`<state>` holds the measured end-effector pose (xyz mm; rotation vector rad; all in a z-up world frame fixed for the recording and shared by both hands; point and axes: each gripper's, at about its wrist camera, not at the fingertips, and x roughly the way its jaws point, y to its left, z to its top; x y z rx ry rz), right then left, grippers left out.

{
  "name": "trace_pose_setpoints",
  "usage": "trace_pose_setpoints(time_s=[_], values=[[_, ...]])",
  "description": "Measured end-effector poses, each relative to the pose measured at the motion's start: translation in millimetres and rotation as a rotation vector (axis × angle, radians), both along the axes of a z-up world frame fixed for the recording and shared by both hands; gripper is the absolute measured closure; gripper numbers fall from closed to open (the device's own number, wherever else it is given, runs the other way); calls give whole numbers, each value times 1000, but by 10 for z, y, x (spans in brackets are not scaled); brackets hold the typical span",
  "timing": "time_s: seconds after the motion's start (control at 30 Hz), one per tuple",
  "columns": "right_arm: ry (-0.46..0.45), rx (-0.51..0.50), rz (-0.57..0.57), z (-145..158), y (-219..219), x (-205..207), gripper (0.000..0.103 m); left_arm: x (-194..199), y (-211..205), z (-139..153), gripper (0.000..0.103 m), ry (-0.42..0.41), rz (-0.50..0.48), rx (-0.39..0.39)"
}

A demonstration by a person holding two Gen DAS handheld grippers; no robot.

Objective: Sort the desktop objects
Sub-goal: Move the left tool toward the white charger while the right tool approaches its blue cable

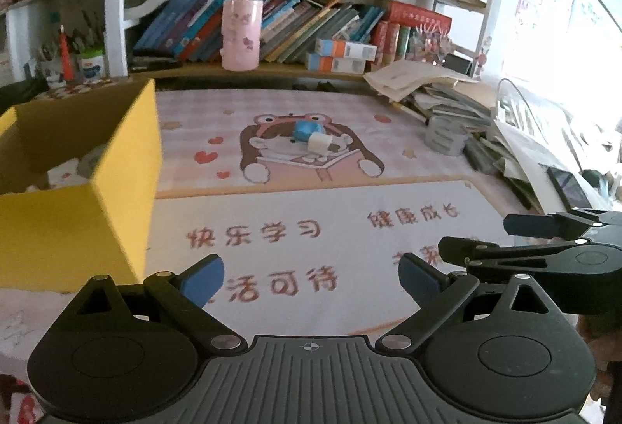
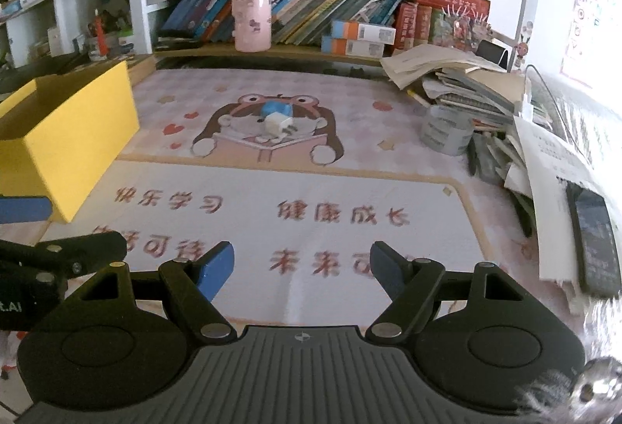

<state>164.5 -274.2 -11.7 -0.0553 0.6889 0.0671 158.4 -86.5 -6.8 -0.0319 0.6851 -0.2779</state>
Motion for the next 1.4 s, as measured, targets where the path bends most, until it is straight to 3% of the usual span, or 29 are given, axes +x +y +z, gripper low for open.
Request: trace_pose_setpoints(time_s=[0.67, 1.0, 1.4], values=[[-18, 33, 120, 39, -691, 979, 27, 703, -696, -84, 5, -7, 108, 43], [-18, 92, 137, 39, -748, 1361, 26, 1084, -803, -148, 6, 1, 134, 66], [-11, 91, 99, 26, -888, 1650, 26, 1633, -977, -317, 13, 28, 107, 47]])
